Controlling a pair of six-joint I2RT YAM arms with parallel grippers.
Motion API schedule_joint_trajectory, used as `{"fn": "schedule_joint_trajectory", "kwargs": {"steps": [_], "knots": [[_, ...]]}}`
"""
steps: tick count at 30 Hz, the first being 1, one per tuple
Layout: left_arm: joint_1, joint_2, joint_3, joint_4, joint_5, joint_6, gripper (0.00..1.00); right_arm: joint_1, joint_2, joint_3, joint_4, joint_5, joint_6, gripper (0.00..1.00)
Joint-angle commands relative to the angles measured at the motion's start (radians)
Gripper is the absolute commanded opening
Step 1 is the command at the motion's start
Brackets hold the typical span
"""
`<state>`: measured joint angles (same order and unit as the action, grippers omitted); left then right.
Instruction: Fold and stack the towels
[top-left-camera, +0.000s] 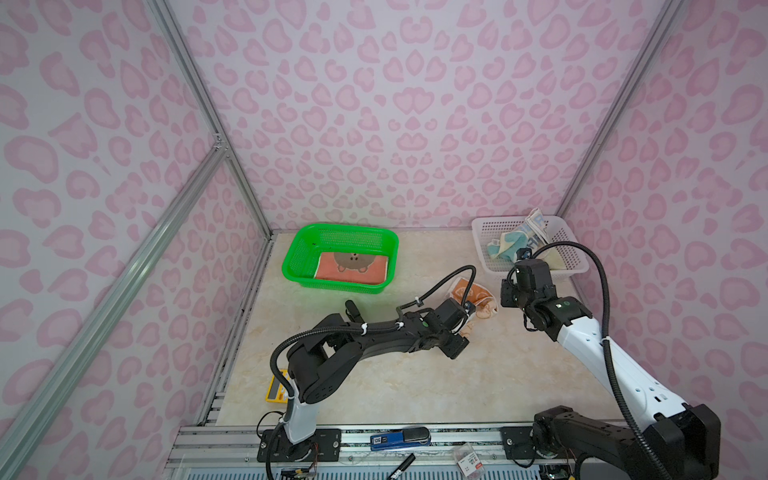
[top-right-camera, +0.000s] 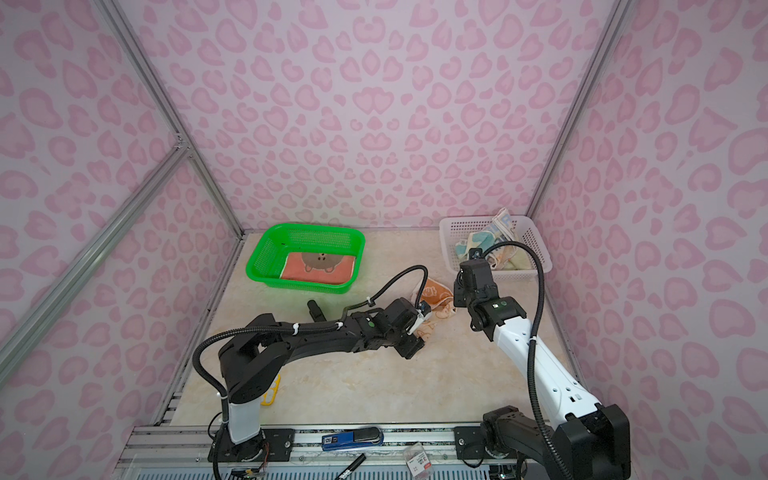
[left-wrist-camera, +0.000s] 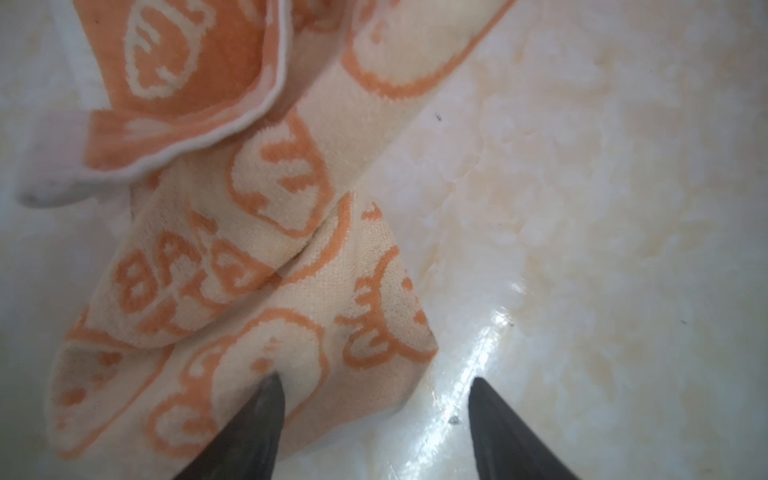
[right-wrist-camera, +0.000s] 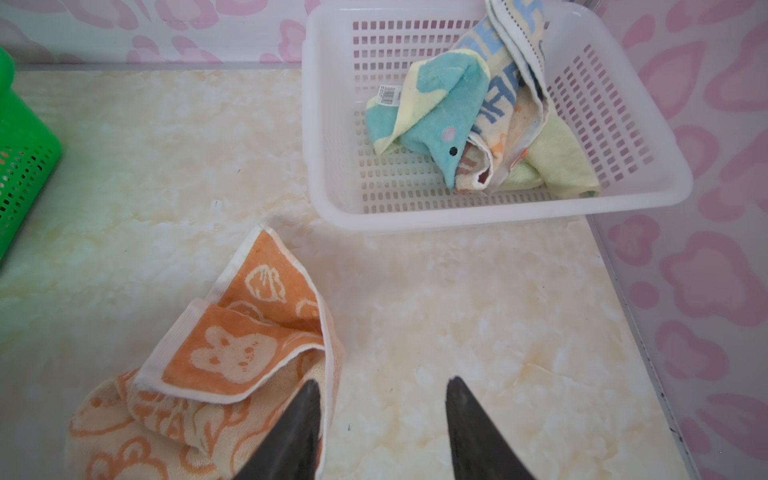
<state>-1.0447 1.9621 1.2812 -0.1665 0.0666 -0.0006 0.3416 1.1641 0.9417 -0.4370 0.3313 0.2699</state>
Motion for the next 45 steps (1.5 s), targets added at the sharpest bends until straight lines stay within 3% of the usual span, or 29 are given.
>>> {"fn": "schedule_joint_trajectory", "kwargs": {"steps": [1,6,9,10,11,22,30,39,45], "knots": [[0.000,0.042,0.022,0.007,-0.061,-0.012,0.67,0.000,-0.003,-0.015,0.001,-0.017,0.020,0.50],[0.001,0.101,0.066,-0.016,-0.098,-0.025,0.40,0.000,-0.002,-0.033,0.008,-0.031,0.033,0.50],[0.002,0.122,0.083,-0.027,-0.099,-0.027,0.18,0.000,-0.003,-0.040,0.007,-0.039,0.036,0.50],[0.003,0.124,0.084,-0.028,-0.100,-0.030,0.06,0.000,-0.003,-0.039,0.006,-0.041,0.038,0.50],[0.006,0.124,0.084,-0.029,-0.098,-0.033,0.02,0.000,-0.004,-0.041,0.007,-0.044,0.036,0.50],[0.047,0.003,0.042,-0.022,-0.052,-0.070,0.02,0.000,0.012,-0.054,0.033,-0.102,0.016,0.50],[0.096,-0.131,0.029,-0.070,0.121,-0.129,0.03,0.010,0.050,-0.054,0.066,-0.152,-0.023,0.50],[0.216,-0.155,0.000,-0.085,0.280,-0.274,0.03,0.104,0.081,-0.042,0.115,-0.156,-0.177,0.49],[0.314,-0.078,-0.016,-0.093,0.320,-0.325,0.03,0.183,0.095,-0.068,0.191,-0.246,-0.322,0.48]]}}
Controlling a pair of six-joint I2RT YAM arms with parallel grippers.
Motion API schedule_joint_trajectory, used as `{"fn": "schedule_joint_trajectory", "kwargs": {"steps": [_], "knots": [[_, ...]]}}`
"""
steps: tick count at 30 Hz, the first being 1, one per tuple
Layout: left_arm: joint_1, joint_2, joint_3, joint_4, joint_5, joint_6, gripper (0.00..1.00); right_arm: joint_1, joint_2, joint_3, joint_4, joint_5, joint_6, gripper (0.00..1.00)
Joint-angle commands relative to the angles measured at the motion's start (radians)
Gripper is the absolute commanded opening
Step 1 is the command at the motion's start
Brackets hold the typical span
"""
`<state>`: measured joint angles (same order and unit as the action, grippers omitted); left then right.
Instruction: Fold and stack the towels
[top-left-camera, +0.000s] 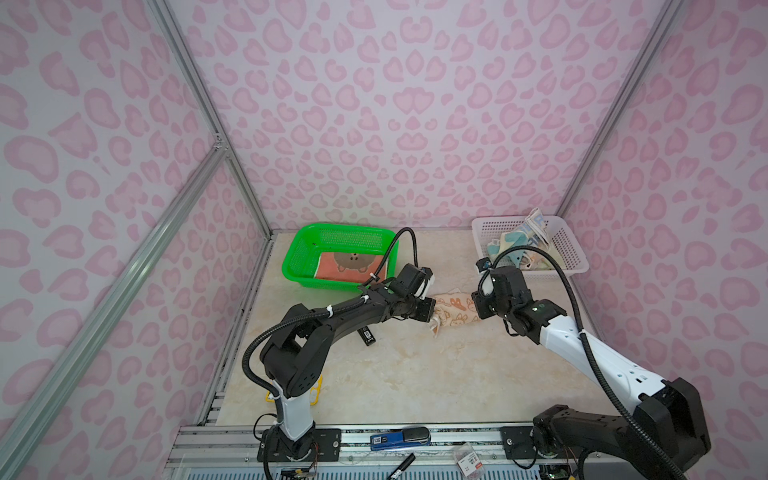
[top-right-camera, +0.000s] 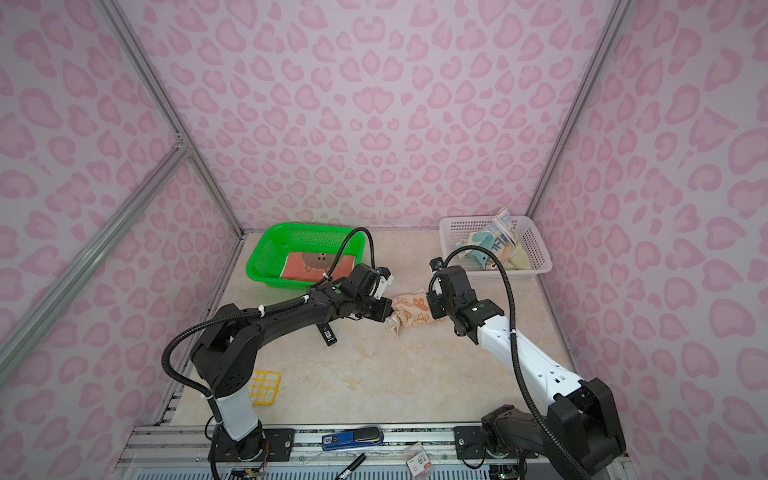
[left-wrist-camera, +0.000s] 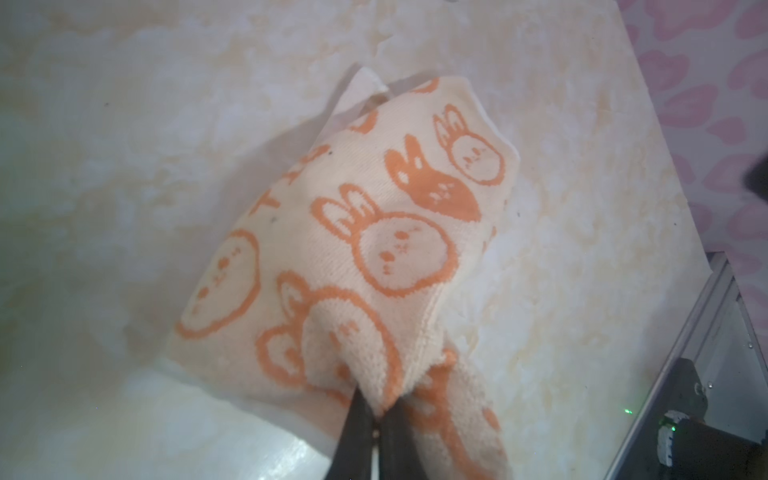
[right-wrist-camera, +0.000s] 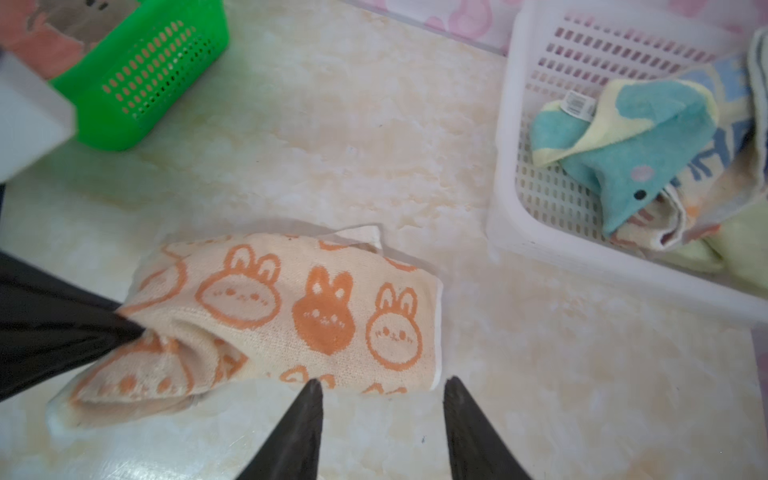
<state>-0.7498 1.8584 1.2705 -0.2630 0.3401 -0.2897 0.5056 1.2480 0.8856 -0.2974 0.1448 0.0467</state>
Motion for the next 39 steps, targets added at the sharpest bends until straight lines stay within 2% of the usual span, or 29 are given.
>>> {"fn": "schedule_joint_trajectory", "kwargs": {"steps": [1,5,12,17,20,27,31,39], "knots": [[0.027,0.036,-0.006,-0.001,0.046,-0.036,0.03,0.031,0.017,-0.019,0.065,-0.080,-0.129,0.48],[0.049,0.069,0.007,-0.024,0.027,-0.037,0.03,0.075,0.048,-0.046,0.119,-0.099,-0.155,0.48],[0.065,0.071,0.008,-0.040,-0.004,-0.023,0.03,0.080,0.144,-0.021,0.130,-0.178,0.057,0.46],[0.066,0.028,-0.007,-0.025,0.007,-0.004,0.03,0.084,0.219,-0.038,0.138,-0.150,0.157,0.46],[0.065,0.003,-0.003,-0.024,0.010,0.004,0.03,0.084,0.262,-0.024,0.100,-0.073,0.218,0.47],[0.065,-0.031,0.016,-0.037,0.018,0.015,0.03,0.084,0.317,-0.010,0.109,-0.029,0.205,0.51],[0.066,-0.048,0.041,-0.044,0.041,0.008,0.03,0.086,0.344,0.033,0.107,-0.047,0.208,0.51],[0.064,-0.121,0.124,-0.077,0.022,-0.050,0.03,0.101,0.189,-0.099,0.281,-0.180,0.229,0.47]]}}
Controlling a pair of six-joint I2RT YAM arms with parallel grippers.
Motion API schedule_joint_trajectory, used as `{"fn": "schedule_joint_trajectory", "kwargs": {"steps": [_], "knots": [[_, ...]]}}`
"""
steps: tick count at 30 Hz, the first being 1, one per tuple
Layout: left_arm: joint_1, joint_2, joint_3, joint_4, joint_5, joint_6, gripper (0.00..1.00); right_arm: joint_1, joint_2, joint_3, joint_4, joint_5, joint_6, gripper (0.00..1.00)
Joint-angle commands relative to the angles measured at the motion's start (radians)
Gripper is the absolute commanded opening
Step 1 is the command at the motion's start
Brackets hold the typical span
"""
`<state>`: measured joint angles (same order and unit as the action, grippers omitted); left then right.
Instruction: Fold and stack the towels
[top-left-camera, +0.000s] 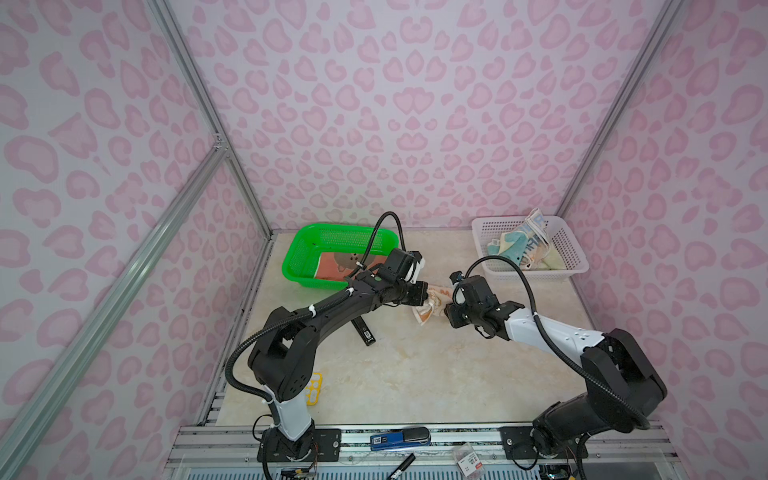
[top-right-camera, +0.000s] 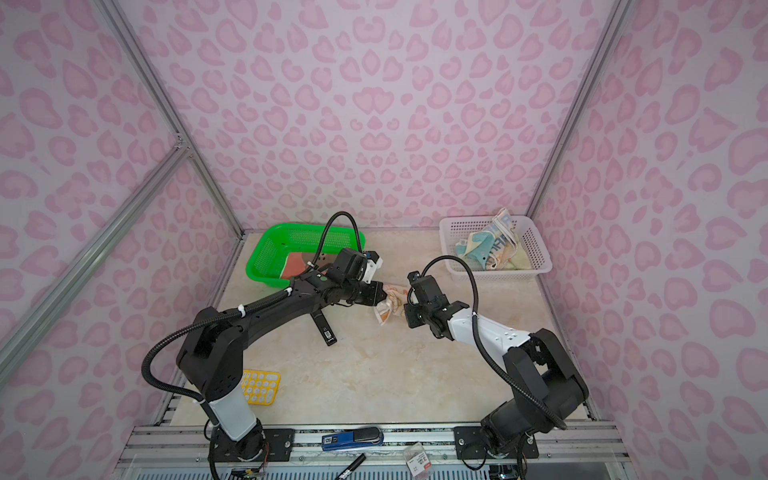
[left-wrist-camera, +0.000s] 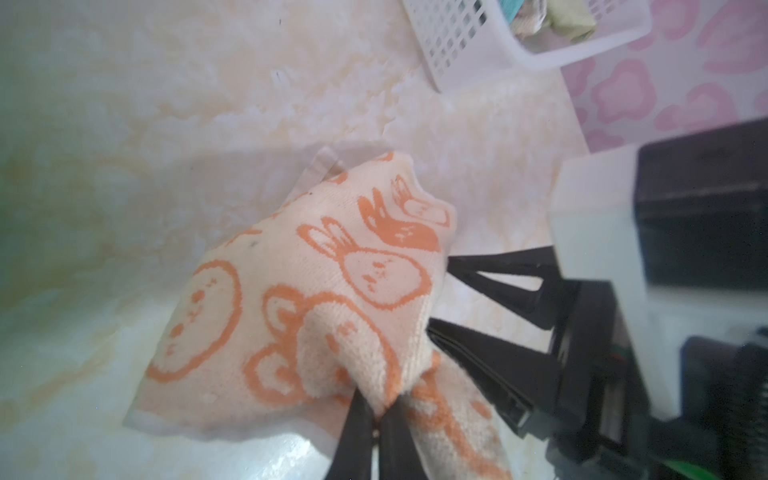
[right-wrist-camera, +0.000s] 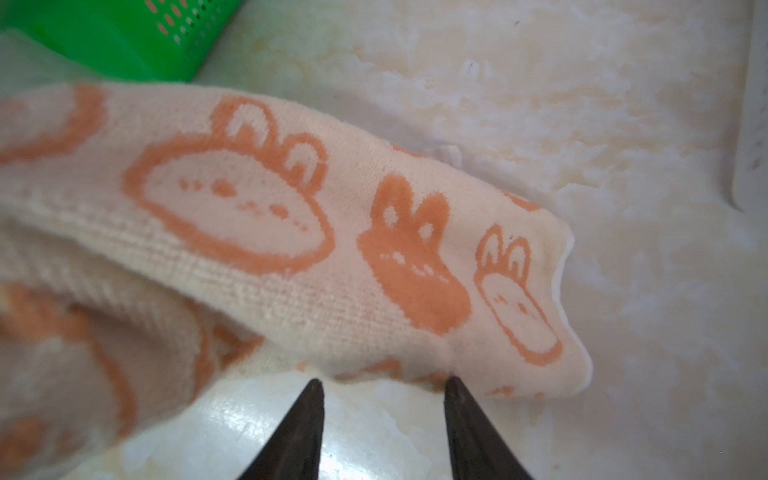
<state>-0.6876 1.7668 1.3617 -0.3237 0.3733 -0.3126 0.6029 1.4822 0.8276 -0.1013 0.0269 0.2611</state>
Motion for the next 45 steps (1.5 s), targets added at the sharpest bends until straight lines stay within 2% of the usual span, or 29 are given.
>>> {"fn": "schedule_joint_trajectory", "kwargs": {"steps": [1,6,10,18,24,30,31,39,42,45], "knots": [[0.003,-0.038,0.043,-0.018,-0.021,-0.039,0.03,0.005,-0.076,-0.069,0.105,-0.082,0.018,0.46],[0.003,-0.045,0.084,-0.013,-0.049,-0.112,0.03,0.036,-0.213,-0.160,0.179,-0.152,0.033,0.41],[0.000,-0.036,0.116,0.007,-0.051,-0.158,0.03,0.076,-0.246,-0.195,0.243,-0.176,0.060,0.40],[-0.003,-0.045,0.109,0.036,-0.028,-0.183,0.03,0.082,-0.131,-0.176,0.412,-0.179,0.118,0.39],[-0.006,-0.061,0.097,0.036,-0.035,-0.175,0.03,0.081,-0.039,-0.115,0.473,-0.211,0.127,0.33],[-0.004,-0.078,0.057,0.036,-0.041,-0.157,0.03,0.074,0.002,-0.088,0.484,-0.215,0.120,0.04],[-0.003,-0.081,0.055,0.031,-0.046,-0.150,0.03,0.075,-0.004,-0.089,0.477,-0.207,0.116,0.00],[0.006,-0.099,0.021,0.016,-0.098,-0.082,0.03,0.059,-0.133,-0.105,0.299,-0.058,-0.009,0.00],[0.013,-0.114,0.007,-0.001,-0.139,-0.035,0.04,0.042,-0.210,-0.089,0.130,0.053,-0.079,0.00],[0.015,-0.125,-0.007,-0.018,-0.167,0.021,0.10,0.024,-0.279,-0.056,-0.034,0.187,-0.153,0.00]]}}
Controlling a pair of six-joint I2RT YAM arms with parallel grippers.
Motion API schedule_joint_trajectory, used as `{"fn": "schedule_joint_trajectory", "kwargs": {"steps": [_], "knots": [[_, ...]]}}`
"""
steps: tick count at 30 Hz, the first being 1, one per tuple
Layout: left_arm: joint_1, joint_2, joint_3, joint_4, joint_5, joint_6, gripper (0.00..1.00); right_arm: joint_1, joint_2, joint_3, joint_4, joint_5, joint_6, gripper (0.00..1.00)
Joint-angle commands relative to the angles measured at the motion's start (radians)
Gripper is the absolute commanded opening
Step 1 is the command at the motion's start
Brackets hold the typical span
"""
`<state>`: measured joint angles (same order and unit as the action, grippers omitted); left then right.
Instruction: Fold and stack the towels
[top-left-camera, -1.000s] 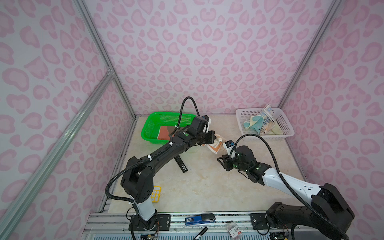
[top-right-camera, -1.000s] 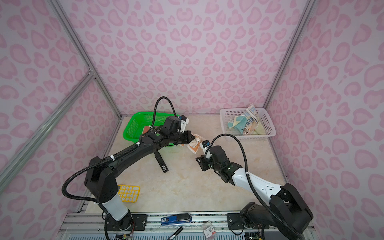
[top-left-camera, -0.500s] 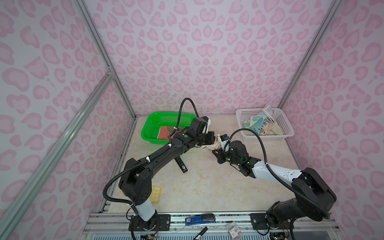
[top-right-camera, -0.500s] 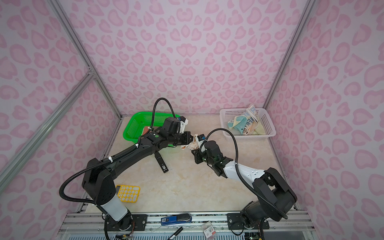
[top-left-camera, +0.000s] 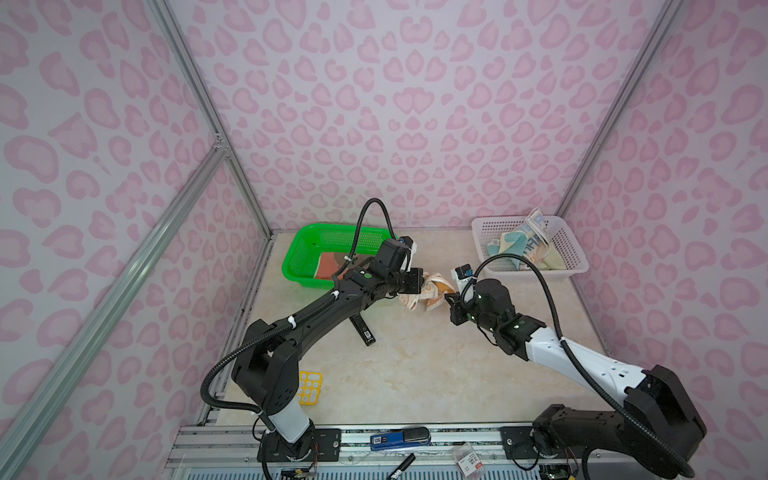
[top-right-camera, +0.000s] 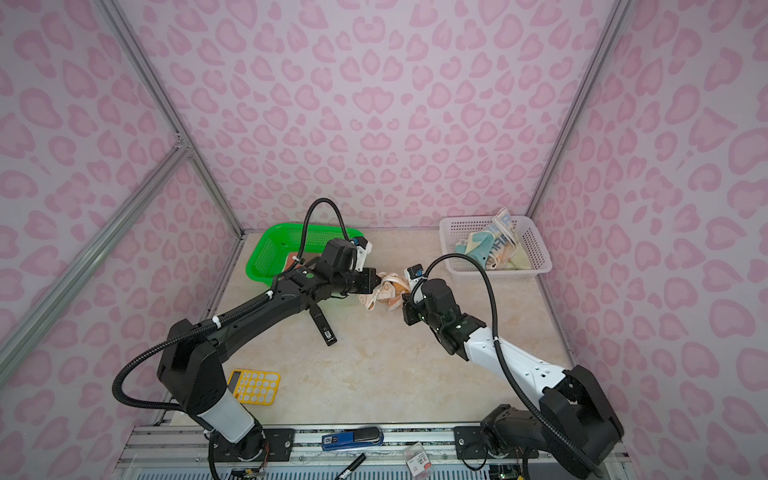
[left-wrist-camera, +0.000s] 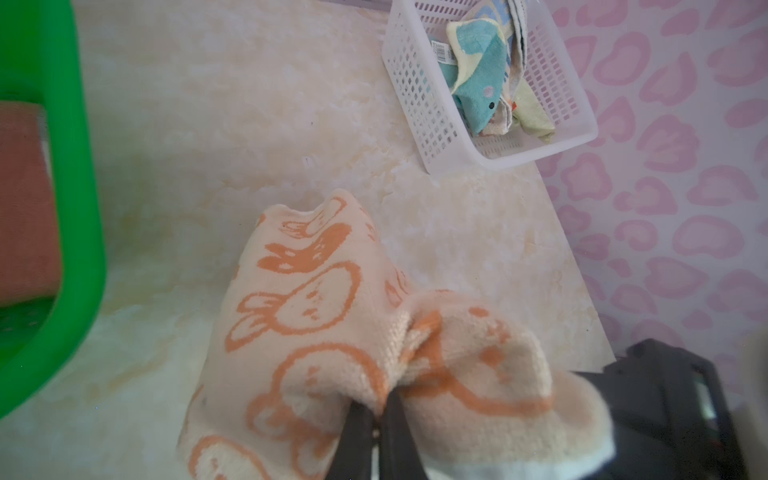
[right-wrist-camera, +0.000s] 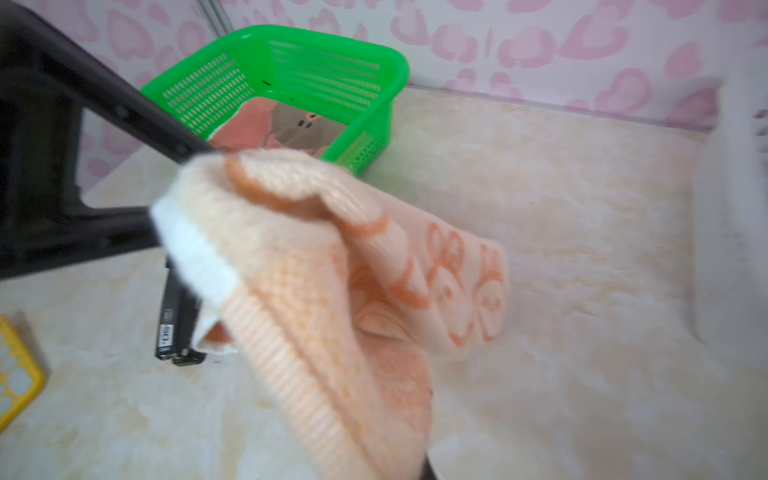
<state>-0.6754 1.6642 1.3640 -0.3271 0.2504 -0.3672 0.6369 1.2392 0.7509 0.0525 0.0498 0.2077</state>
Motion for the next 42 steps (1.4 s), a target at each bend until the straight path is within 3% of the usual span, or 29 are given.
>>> {"fn": "schedule_joint_trajectory", "kwargs": {"steps": [1,6,9,11,18,28,30,33,37,42], "knots": [[0.002,-0.027,-0.016,-0.018,-0.051,0.092,0.13,-0.016,-0.058,0.033,-0.231,0.204,-0.125,0.00],[0.001,-0.047,-0.044,-0.036,-0.054,0.181,0.34,-0.036,-0.120,0.114,-0.352,0.320,-0.235,0.00],[0.002,-0.069,-0.064,-0.046,-0.067,0.223,0.72,-0.036,-0.123,0.183,-0.402,0.306,-0.292,0.00],[0.001,-0.095,-0.086,-0.043,-0.081,0.245,0.84,-0.033,-0.107,0.229,-0.439,0.250,-0.320,0.00],[0.001,-0.207,-0.186,0.031,-0.087,0.300,0.88,0.050,0.027,0.279,-0.463,0.043,-0.361,0.00],[0.003,-0.300,-0.286,-0.006,-0.285,0.257,0.87,0.148,0.354,0.305,-0.328,-0.127,-0.261,0.03],[0.003,-0.314,-0.302,-0.020,-0.312,0.247,0.87,0.177,0.417,0.344,-0.339,-0.153,-0.247,0.10],[0.005,-0.329,-0.312,-0.042,-0.356,0.229,0.88,0.206,0.491,0.389,-0.347,-0.188,-0.226,0.28],[0.007,-0.344,-0.319,-0.064,-0.370,0.220,0.90,0.210,0.506,0.395,-0.324,-0.227,-0.195,0.44],[0.007,-0.344,-0.331,-0.075,-0.323,0.227,0.91,0.186,0.429,0.375,-0.332,-0.173,-0.187,0.47]]}}
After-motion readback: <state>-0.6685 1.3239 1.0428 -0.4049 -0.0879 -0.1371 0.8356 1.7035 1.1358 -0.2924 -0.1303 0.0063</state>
